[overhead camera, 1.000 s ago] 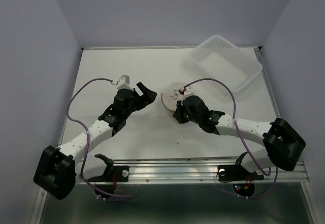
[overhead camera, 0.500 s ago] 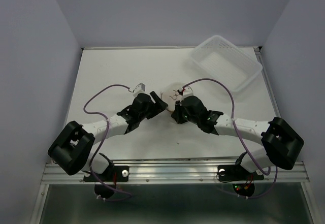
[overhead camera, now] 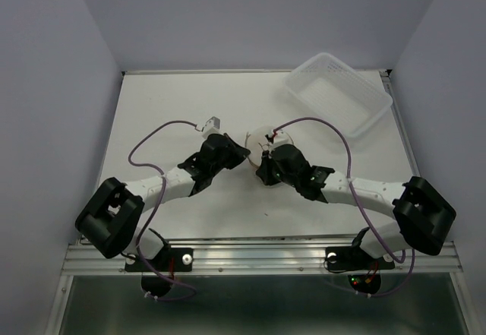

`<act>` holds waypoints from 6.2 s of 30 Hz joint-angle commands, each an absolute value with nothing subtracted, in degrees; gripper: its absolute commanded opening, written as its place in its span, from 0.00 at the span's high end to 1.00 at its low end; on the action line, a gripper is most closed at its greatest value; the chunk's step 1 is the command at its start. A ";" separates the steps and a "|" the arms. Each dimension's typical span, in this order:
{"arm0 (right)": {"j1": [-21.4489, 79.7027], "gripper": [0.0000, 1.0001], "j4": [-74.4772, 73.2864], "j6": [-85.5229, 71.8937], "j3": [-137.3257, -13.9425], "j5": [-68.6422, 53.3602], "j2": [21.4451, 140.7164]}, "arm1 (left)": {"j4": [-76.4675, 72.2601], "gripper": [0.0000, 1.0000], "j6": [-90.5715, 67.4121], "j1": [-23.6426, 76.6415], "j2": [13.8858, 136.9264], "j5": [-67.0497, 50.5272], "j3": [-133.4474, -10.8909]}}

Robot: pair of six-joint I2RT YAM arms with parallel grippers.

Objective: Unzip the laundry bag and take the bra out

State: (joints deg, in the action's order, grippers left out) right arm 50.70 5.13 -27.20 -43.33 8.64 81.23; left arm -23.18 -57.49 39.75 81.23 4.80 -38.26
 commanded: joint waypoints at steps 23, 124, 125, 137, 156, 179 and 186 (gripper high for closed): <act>42.01 0.99 -2.73 -20.65 -42.98 9.06 67.76 | -13.17 0.61 -38.40 24.96 75.39 -5.09 -43.41; 57.39 0.99 8.44 -27.16 -45.97 11.78 79.63 | -10.81 0.17 -53.17 41.84 65.92 9.31 -34.45; 57.39 0.99 8.52 -27.25 -45.79 11.78 79.63 | -10.81 0.19 -53.00 41.84 66.35 9.49 -34.45; 57.92 0.99 5.81 -25.14 -42.37 19.06 75.42 | -7.39 1.00 -48.52 41.05 66.45 12.31 -38.41; 55.63 0.99 0.52 -21.80 -38.49 21.63 67.23 | -11.60 0.70 -41.22 28.48 70.04 -0.87 -40.86; 55.63 0.99 8.61 -26.10 -47.64 13.63 82.00 | -11.43 0.06 -52.91 40.52 62.93 5.45 -29.18; 55.63 0.99 8.96 -26.63 -47.99 12.57 82.97 | -13.00 0.42 -51.85 40.52 66.70 7.03 -33.48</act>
